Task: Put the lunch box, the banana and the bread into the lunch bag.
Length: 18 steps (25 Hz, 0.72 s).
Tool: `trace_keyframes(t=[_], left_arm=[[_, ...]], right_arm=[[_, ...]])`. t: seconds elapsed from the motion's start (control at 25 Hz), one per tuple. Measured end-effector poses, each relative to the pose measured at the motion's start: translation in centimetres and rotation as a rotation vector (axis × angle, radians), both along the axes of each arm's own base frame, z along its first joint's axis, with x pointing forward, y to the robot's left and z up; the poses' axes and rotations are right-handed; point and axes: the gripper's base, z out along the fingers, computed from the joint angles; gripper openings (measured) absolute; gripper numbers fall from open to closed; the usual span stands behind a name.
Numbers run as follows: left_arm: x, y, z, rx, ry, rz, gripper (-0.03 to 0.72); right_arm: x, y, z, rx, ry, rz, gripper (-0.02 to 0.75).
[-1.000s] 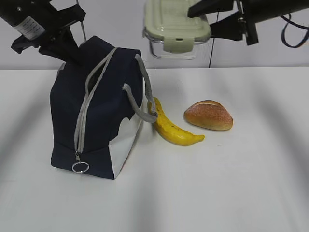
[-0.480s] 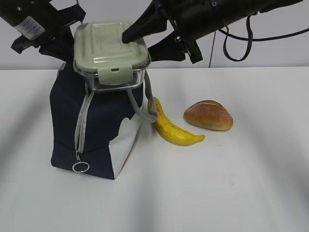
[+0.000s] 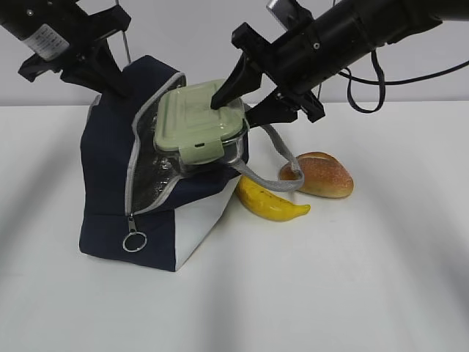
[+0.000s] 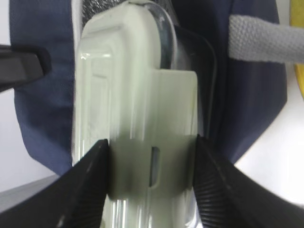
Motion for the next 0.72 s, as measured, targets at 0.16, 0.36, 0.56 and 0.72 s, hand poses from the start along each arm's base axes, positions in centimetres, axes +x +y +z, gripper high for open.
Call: trace_keyframes(t=[0.16,0.36,0.56,0.72], left_arm=[[0.0,0.0,0.0,-0.001,0.001,-0.001,-0.003],[0.0,-0.1,0.0,-0.007,0.003,-0.001,-0.003],[0.0,-0.1,0.0,-0.008,0.004,-0.001,-0.003],[0.0,-0.1,0.0,-0.009,0.004,-0.001,-0.003]], right_arm=[[0.1,1.7,0.5,-0.042,-0.059,-0.031,0.381],[-0.3,3.5,0.1,-0.132,-0.090,-0.050,0.381],[-0.1,5.4,-1.4,-0.146,-0.087,-0.071,0.381],[0.2,7.8,-3.1,-0.145,-0.087,-0.071,0.381]])
